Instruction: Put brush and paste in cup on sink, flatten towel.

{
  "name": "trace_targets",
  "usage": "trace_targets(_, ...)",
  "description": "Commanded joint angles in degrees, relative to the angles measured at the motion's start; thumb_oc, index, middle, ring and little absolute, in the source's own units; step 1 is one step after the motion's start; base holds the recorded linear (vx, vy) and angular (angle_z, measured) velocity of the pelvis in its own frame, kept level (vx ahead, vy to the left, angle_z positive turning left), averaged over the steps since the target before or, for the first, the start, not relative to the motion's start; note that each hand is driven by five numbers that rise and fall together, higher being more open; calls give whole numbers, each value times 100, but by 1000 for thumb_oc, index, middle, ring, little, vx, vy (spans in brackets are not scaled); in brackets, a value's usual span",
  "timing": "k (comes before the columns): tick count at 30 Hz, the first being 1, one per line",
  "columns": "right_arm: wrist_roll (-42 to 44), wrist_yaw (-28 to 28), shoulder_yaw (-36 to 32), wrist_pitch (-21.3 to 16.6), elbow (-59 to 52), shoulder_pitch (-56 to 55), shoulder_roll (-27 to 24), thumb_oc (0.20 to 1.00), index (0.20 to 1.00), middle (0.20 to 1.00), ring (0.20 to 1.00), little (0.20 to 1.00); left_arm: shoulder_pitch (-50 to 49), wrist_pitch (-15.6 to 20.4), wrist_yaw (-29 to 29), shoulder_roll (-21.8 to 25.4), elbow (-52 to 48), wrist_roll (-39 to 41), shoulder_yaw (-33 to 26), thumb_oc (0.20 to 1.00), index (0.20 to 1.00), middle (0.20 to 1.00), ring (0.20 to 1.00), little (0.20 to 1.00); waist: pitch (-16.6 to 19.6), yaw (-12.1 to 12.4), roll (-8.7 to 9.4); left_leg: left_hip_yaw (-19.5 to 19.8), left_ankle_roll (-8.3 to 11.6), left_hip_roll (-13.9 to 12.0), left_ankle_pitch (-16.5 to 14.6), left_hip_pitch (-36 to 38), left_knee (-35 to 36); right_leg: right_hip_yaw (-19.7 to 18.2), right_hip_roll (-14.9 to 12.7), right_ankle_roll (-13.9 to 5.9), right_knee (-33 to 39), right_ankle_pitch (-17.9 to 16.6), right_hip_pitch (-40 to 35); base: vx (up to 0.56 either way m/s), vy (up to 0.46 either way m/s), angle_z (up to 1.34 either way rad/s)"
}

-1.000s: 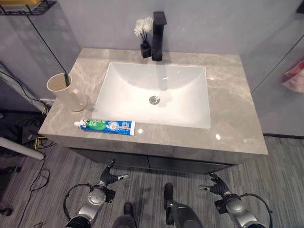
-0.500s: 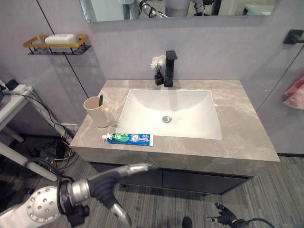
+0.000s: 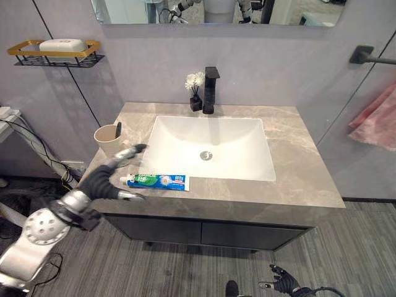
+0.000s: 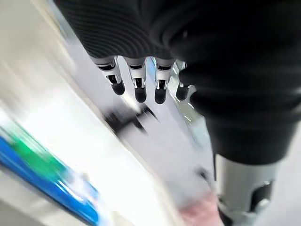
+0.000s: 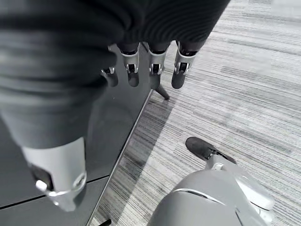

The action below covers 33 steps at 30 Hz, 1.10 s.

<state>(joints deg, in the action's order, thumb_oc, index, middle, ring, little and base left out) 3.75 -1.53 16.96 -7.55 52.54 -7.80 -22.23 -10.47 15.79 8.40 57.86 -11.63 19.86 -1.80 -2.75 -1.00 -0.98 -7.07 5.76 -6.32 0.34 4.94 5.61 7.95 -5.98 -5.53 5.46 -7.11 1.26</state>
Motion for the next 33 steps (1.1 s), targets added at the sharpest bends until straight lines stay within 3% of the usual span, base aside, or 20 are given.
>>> trace_targets(1,146,21,-6,-82,-154,306,-157,1000,1000,1000,1000,1000,356,366,-400,-4,29,-187,-98,1000,1000,1000,1000,1000,-205,-108,155,-6,61,-26,97,-182,-61,-144,-322,-529,-89,359,-403,0,0,0)
trace_targets(11,130,-44,-138,-102,-589,192,-288,1000,1000,1000,1000,1000,638,404,-622,152,778,-375,-355,1000,1000,1000,1000,1000,-437,-201,148,-109,3,43,139,-558,-61,-264,-392,-613,-74,191,39,-27,33,-9)
trace_targets(17,120,38,-99,-100,-617,263,-290,1000,1000,1000,1000,1000,775,403,-730,-90,979,49,-362,1000,1000,1000,1000,1000,-585,-236,98,-179,-6,93,234,-931,-61,-383,-457,-648,-46,25,468,-49,39,-10)
trace_targets(33,415,64,-142,-103,-353,414,-185,1000,1000,1000,1000,1000,708,313,-580,-83,1161,-82,-145,1000,1000,1000,1000,1000,-581,-280,-16,-313,5,138,265,-1111,-61,-533,-548,-655,-46,-52,772,0,11,-5)
